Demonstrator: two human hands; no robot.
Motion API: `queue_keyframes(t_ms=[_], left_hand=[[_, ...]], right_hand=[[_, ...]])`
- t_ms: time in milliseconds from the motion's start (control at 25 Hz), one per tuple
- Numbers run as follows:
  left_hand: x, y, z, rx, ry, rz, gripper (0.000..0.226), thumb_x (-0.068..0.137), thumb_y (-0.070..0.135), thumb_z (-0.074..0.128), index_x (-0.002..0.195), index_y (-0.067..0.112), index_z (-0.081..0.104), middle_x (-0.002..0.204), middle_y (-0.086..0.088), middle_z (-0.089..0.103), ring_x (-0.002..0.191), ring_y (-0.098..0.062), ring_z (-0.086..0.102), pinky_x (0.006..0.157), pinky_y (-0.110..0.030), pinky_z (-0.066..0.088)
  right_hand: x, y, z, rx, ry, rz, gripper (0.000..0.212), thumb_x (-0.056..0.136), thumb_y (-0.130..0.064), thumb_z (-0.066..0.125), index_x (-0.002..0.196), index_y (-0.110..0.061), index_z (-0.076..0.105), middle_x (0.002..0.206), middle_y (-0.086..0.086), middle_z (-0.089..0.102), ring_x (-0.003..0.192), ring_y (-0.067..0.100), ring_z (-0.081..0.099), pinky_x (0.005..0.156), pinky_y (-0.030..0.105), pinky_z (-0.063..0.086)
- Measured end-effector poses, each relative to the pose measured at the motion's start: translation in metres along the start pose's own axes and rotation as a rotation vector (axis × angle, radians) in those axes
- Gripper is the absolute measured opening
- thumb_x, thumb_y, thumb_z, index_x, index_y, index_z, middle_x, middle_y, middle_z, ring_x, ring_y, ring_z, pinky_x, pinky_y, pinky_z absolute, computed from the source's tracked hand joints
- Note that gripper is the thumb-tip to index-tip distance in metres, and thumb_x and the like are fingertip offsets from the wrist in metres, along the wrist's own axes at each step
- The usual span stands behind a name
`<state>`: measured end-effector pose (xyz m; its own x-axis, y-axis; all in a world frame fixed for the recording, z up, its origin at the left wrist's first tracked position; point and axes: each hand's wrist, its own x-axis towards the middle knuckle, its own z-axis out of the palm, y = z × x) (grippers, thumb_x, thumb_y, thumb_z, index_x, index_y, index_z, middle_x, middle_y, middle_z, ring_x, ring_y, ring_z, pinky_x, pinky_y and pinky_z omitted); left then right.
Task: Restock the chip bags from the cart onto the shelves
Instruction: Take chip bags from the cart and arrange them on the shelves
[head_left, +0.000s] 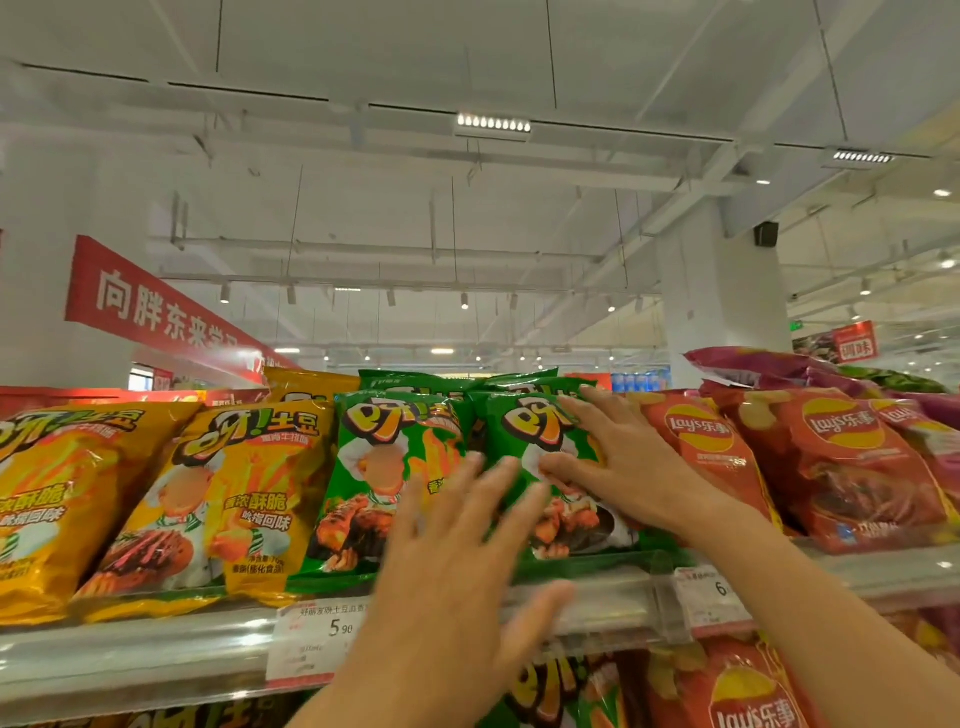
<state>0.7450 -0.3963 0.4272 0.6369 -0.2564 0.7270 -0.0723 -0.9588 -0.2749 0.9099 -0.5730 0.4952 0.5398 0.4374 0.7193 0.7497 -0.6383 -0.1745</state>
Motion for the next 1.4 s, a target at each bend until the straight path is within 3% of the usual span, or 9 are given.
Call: queue_keyframes(t_ms=[80, 200, 280, 400, 600, 760, 960, 1160, 1400], left_hand=[[-0.014, -0.023, -0.012, 0.102, 0.033, -0.236, 0.073, 0.092, 0.070, 0.022, 0.143, 0.029, 0.054, 0.151, -0.009, 0.050, 0.139, -0.034, 0.047, 0.105, -0.061, 0.044], [-0.026, -0.044, -0.004, 0.042, -0.077, -0.317, 0.090, 0.084, 0.083, -0.004, 0.160, 0.035, 0.001, 0.170, -0.001, -0.004, 0.155, -0.020, 0.005, 0.122, -0.037, 0.019], [-0.027, -0.052, 0.004, -0.034, -0.119, -0.246, 0.092, 0.081, 0.088, 0.001, 0.156, 0.036, -0.016, 0.164, 0.008, -0.025, 0.154, -0.011, -0.008, 0.123, -0.030, 0.012], [-0.027, -0.062, 0.006, -0.048, -0.149, -0.184, 0.094, 0.082, 0.088, 0.005, 0.159, 0.034, -0.005, 0.166, 0.008, -0.018, 0.155, -0.011, -0.005, 0.124, -0.035, 0.011], [-0.044, -0.067, 0.002, 0.060, -0.199, -0.163, 0.088, 0.087, 0.080, -0.003, 0.159, 0.029, -0.006, 0.169, 0.002, -0.012, 0.154, -0.018, -0.016, 0.119, -0.047, -0.018], [-0.065, -0.072, -0.019, 0.049, -0.149, -0.141, 0.078, 0.096, 0.072, 0.010, 0.160, 0.028, 0.003, 0.169, 0.000, 0.010, 0.155, -0.021, 0.002, 0.118, -0.047, -0.017], [-0.112, -0.127, -0.041, 0.168, -0.059, -0.350, 0.084, 0.087, 0.075, -0.006, 0.159, 0.033, 0.010, 0.169, 0.000, 0.007, 0.156, -0.026, -0.004, 0.125, -0.053, 0.002], [-0.125, -0.165, -0.036, 0.024, -0.207, -0.246, 0.084, 0.087, 0.079, 0.003, 0.157, 0.037, -0.014, 0.166, 0.010, -0.020, 0.153, -0.017, -0.022, 0.124, -0.041, -0.010], [-0.162, -0.211, -0.063, 0.006, -0.043, -0.178, 0.077, 0.092, 0.076, 0.008, 0.158, 0.035, 0.012, 0.169, 0.005, 0.007, 0.155, -0.021, -0.009, 0.120, -0.051, -0.019]], right_hand=[[-0.006, -0.024, 0.004, 0.018, 0.060, -0.108, 0.075, 0.092, -0.070, 0.047, 0.157, -0.042, 0.024, 0.168, -0.011, 0.019, 0.156, 0.014, 0.009, 0.125, 0.042, 0.016], [-0.004, -0.069, 0.017, 0.086, 0.014, -0.245, 0.068, 0.096, -0.067, 0.044, 0.157, -0.042, 0.027, 0.165, -0.012, 0.026, 0.153, 0.010, 0.018, 0.123, 0.035, 0.019], [0.003, -0.099, 0.028, 0.153, -0.054, -0.255, 0.063, 0.099, -0.061, 0.044, 0.157, -0.044, 0.026, 0.167, -0.013, 0.023, 0.154, 0.009, 0.017, 0.126, 0.037, 0.021], [0.014, -0.124, 0.041, 0.129, -0.167, -0.215, 0.064, 0.101, -0.058, 0.043, 0.159, -0.042, 0.022, 0.170, -0.011, 0.012, 0.158, 0.013, 0.004, 0.128, 0.044, 0.013], [0.021, -0.136, 0.061, -0.212, -0.165, -0.114, 0.065, 0.098, -0.070, 0.025, 0.158, -0.051, 0.008, 0.172, -0.010, 0.001, 0.159, 0.019, -0.004, 0.127, 0.057, 0.004], [0.020, -0.144, 0.061, -0.313, -0.176, -0.046, 0.067, 0.098, -0.071, 0.024, 0.158, -0.049, 0.003, 0.172, -0.005, 0.000, 0.159, 0.023, -0.003, 0.125, 0.060, 0.005], [0.010, -0.190, 0.059, -0.166, -0.005, -0.260, 0.061, 0.101, -0.051, 0.045, 0.158, -0.035, 0.029, 0.168, -0.002, 0.021, 0.156, 0.020, 0.016, 0.126, 0.048, 0.021], [0.033, -0.261, 0.086, 0.031, -0.132, -0.383, 0.059, 0.104, -0.050, 0.044, 0.158, -0.037, 0.027, 0.169, -0.010, 0.018, 0.154, 0.011, 0.015, 0.120, 0.026, 0.012], [0.050, -0.287, 0.112, -0.334, -0.177, -0.214, 0.067, 0.097, -0.067, 0.038, 0.158, -0.043, 0.023, 0.169, -0.007, 0.017, 0.156, 0.020, 0.014, 0.125, 0.050, 0.020]])
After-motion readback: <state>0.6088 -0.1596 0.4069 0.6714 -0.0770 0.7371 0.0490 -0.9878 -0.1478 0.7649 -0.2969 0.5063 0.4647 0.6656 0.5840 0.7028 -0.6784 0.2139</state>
